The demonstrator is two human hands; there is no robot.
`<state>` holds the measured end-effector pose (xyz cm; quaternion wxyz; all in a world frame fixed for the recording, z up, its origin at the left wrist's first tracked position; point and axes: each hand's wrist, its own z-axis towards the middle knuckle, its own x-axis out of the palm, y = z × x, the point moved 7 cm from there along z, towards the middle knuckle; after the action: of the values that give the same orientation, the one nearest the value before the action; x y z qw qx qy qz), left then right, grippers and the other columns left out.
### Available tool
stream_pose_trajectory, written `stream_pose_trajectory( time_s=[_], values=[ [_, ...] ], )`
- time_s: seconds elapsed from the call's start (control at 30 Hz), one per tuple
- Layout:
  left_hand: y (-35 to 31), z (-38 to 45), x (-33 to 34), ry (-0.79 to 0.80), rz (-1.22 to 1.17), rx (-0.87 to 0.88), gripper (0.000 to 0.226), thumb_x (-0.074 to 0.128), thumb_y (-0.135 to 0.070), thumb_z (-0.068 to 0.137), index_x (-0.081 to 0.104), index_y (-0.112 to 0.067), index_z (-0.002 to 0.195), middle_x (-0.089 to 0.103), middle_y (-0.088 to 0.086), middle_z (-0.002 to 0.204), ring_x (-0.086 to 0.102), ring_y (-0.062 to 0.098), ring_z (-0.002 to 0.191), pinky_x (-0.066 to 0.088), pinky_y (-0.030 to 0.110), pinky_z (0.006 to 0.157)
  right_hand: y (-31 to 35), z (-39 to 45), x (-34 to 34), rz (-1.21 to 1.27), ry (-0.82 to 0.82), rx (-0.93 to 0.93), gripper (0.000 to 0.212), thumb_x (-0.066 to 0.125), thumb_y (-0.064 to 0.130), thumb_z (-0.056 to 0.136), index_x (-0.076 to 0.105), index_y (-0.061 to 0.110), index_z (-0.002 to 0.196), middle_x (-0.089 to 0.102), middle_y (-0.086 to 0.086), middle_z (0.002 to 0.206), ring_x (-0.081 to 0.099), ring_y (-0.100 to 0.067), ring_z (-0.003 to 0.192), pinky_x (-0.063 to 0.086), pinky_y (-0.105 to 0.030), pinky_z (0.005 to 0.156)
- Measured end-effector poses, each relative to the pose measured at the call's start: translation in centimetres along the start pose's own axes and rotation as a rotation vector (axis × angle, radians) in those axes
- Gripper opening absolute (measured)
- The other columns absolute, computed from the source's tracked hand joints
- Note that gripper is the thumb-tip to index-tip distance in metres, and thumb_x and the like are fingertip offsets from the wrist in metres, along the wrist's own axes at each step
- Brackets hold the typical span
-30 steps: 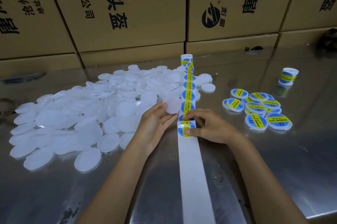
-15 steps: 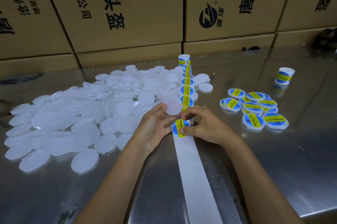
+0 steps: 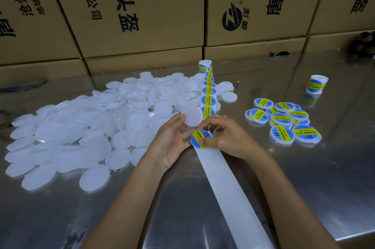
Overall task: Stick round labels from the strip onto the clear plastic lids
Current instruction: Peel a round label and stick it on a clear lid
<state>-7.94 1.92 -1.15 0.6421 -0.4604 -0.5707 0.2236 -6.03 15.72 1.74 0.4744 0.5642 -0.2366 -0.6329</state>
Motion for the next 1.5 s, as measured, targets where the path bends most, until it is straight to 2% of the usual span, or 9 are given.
stream_pose_trajectory(
  time_s=[0.13, 0.3, 0.4, 0.53, 0.77, 0.9, 1.17, 1.37, 1.5],
  values=[
    [0.0, 0.0, 0.1, 0.017, -0.012, 0.005, 0.027, 0.044, -0.019, 0.106, 0.063, -0.006, 0.121, 0.069, 0.023, 0.122, 0.071, 0.037, 0.105, 0.061, 0.048, 0.085, 0.2, -0.1, -0.2, 0.269, -0.003, 0.058, 0.015, 0.078, 0.002, 0.079, 0.069, 0.012, 0.085, 0.065, -0.002, 0.084, 0.058, -0.014, 0.079, 0.048, -0.025, 0.077],
    [0.4, -0.1, 0.0, -0.001, 0.020, -0.009, 0.032, 0.047, -0.016, 0.105, 0.060, -0.003, 0.130, 0.068, 0.019, 0.126, 0.068, 0.032, 0.114, 0.059, 0.043, 0.092, -0.5, 0.1, -1.3, 0.650, -0.137, 0.146, 0.016, 0.071, -0.002, 0.083, 0.068, 0.012, 0.090, 0.071, -0.011, 0.093, 0.064, -0.023, 0.086, 0.052, -0.034, 0.084],
    [0.4, -0.1, 0.1, 0.003, 0.017, -0.002, 0.033, 0.048, -0.011, 0.103, 0.057, 0.003, 0.132, 0.067, 0.020, 0.129, 0.066, 0.033, 0.119, 0.052, 0.044, 0.103, -0.9, 0.2, -1.5, 0.752, -0.216, 0.179, 0.016, 0.068, -0.002, 0.085, 0.066, 0.005, 0.100, 0.072, -0.012, 0.095, 0.064, -0.023, 0.083, 0.054, -0.031, 0.077],
    [0.0, -0.1, 0.7, 0.043, -0.034, 0.039, 0.032, 0.047, -0.007, 0.104, 0.058, 0.005, 0.131, 0.067, 0.020, 0.129, 0.064, 0.031, 0.121, 0.053, 0.038, 0.103, -0.9, 0.1, -1.1, 0.689, -0.284, 0.209, 0.029, 0.071, -0.001, 0.084, 0.061, -0.004, 0.112, 0.073, -0.017, 0.101, 0.067, -0.019, 0.081, 0.055, -0.028, 0.072],
    [0.1, -0.3, 1.6, 0.097, 0.037, 0.081, 0.030, 0.045, -0.012, 0.106, 0.064, 0.003, 0.122, 0.069, 0.018, 0.126, 0.066, 0.026, 0.119, 0.056, 0.029, 0.095, -0.4, 0.0, -0.6, 0.579, -0.340, 0.206, 0.017, 0.073, 0.000, 0.084, 0.066, 0.004, 0.098, 0.074, -0.015, 0.101, 0.068, -0.015, 0.082, 0.057, -0.028, 0.079],
    [0.3, -0.2, 1.7, 0.097, 0.035, 0.075, 0.031, 0.046, -0.011, 0.105, 0.062, 0.003, 0.127, 0.068, 0.018, 0.127, 0.066, 0.025, 0.120, 0.056, 0.030, 0.096, 0.0, 0.0, -0.6, 0.548, -0.363, 0.191, 0.020, 0.074, 0.000, 0.083, 0.065, 0.000, 0.100, 0.073, -0.016, 0.101, 0.068, -0.012, 0.079, 0.057, -0.020, 0.073],
    [0.2, -0.5, 2.2, 0.126, 0.073, 0.081, 0.032, 0.039, -0.003, 0.106, 0.060, 0.003, 0.129, 0.067, 0.017, 0.129, 0.064, 0.025, 0.123, 0.053, 0.030, 0.100, 0.2, -0.2, -1.0, 0.449, -0.414, 0.167, 0.015, 0.074, 0.002, 0.084, 0.065, 0.007, 0.096, 0.072, -0.011, 0.097, 0.065, -0.002, 0.071, 0.054, -0.015, 0.066],
    [0.0, -0.9, 2.5, 0.121, 0.083, 0.090, 0.032, 0.038, -0.002, 0.106, 0.063, 0.001, 0.125, 0.068, 0.017, 0.127, 0.065, 0.024, 0.121, 0.054, 0.028, 0.098, 0.4, -0.2, -1.0, 0.393, -0.444, 0.161, 0.014, 0.074, 0.003, 0.084, 0.065, 0.007, 0.094, 0.072, -0.017, 0.094, 0.064, -0.012, 0.074, 0.058, -0.030, 0.074],
    [0.0, -0.9, 2.6, 0.124, 0.098, 0.103, 0.032, 0.038, -0.002, 0.106, 0.062, 0.001, 0.126, 0.068, 0.017, 0.127, 0.065, 0.024, 0.121, 0.054, 0.027, 0.097, 0.5, -0.3, -1.0, 0.339, -0.461, 0.138, 0.015, 0.076, 0.007, 0.083, 0.063, 0.014, 0.088, 0.071, -0.016, 0.089, 0.062, -0.014, 0.072, 0.057, -0.037, 0.074]
  ],
)
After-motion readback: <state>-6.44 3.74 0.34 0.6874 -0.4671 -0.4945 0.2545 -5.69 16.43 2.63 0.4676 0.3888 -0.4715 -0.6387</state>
